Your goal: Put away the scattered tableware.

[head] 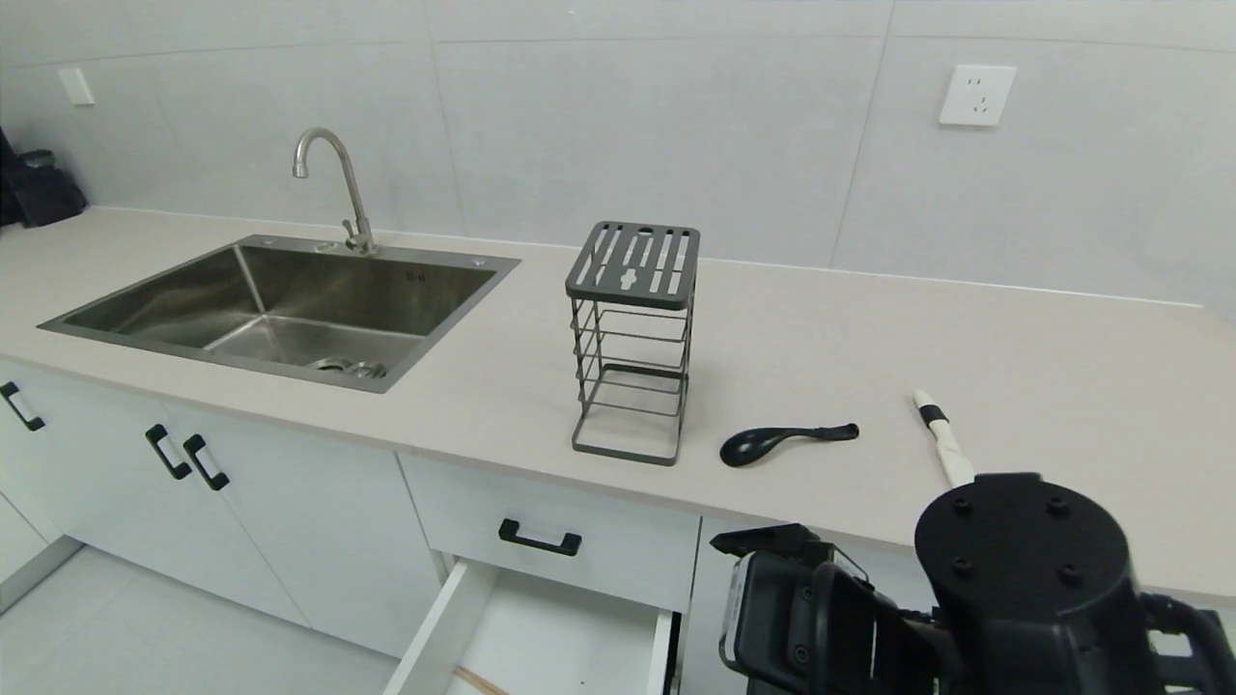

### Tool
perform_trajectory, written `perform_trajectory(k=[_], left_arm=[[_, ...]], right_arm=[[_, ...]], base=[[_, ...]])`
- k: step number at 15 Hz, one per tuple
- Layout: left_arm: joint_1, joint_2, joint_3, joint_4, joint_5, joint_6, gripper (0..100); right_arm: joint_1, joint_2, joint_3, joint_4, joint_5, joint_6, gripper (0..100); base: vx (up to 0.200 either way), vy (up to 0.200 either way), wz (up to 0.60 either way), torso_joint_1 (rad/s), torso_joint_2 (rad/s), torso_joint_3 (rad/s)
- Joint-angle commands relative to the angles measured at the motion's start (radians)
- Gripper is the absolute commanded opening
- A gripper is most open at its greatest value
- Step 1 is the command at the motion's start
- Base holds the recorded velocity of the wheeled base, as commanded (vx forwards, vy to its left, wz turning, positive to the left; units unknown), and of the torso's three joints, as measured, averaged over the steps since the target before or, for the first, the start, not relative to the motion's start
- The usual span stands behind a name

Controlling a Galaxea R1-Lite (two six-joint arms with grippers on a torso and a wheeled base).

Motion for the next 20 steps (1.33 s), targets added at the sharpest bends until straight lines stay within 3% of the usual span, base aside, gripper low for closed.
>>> perform_trajectory(k=[1,6,9,14,17,20], left_arm=[[0.0,0.001,0.0,0.0,0.0,0.0,100],[0.0,0.001,0.0,0.0,0.0,0.0,100],[0.0,0.001,0.0,0.0,0.0,0.0,100],[0.0,0.001,0.0,0.0,0.0,0.0,100],[0.0,0.001,0.0,0.0,0.0,0.0,100],[0.0,0.001,0.0,0.0,0.0,0.0,100]], right_arm=[[0.0,0.032,-0.027,0.001,0.001,-0.001,100],[-0.02,0.095,-0.056,0.006,0.053,-0.033,100],[-0.091,0.126,-0.081,-0.004,0.079,-0.113,100],[-0.112,0.196,-0.162,-0.039,0.079,-0.174,100],[-0.128,0.179,-0.136,-0.048,0.079,-0.151,100],[-0.22,0.073,-0.056,-0.056,0.081,-0.108,100]], base=[[0.0,0.0,0.0,0.281,-0.54,-0.261],[0.0,0.0,0.0,0.241,-0.46,-0.222],[0.0,0.0,0.0,0.041,-0.06,-0.034],[0.0,0.0,0.0,0.0,0.0,0.0],[0.0,0.0,0.0,0.0,0.0,0.0],[0.0,0.0,0.0,0.0,0.0,0.0]])
